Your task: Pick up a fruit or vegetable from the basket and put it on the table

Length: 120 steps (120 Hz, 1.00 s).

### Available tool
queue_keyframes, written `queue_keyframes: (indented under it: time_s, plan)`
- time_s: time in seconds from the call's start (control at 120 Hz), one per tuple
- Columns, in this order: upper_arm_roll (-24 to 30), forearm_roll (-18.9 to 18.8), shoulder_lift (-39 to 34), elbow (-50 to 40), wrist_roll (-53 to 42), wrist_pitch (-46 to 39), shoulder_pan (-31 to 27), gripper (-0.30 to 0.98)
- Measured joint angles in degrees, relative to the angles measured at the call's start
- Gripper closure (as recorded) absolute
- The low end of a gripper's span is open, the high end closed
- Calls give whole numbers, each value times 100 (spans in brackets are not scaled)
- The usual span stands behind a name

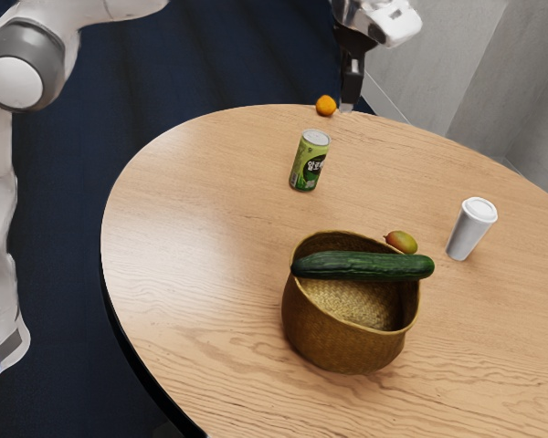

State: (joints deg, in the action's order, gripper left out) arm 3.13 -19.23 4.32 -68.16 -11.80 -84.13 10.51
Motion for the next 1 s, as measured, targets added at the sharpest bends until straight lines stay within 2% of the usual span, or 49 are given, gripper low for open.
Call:
queue_keyframes:
  time_s: [0.083,0.25,0.342,0.475,0.667,1.0]
  plan:
    - [2,-143,38,-18,-67,13,414,0]
    - [-1,-253,68,-7,-151,91,149,0]
    - [80,-266,62,3,-114,115,244,0]
    - [80,417,41,-174,7,59,491,0]
    - [59,1214,66,-803,191,-247,383,0]
    - [121,1948,76,-981,607,-714,596,0]
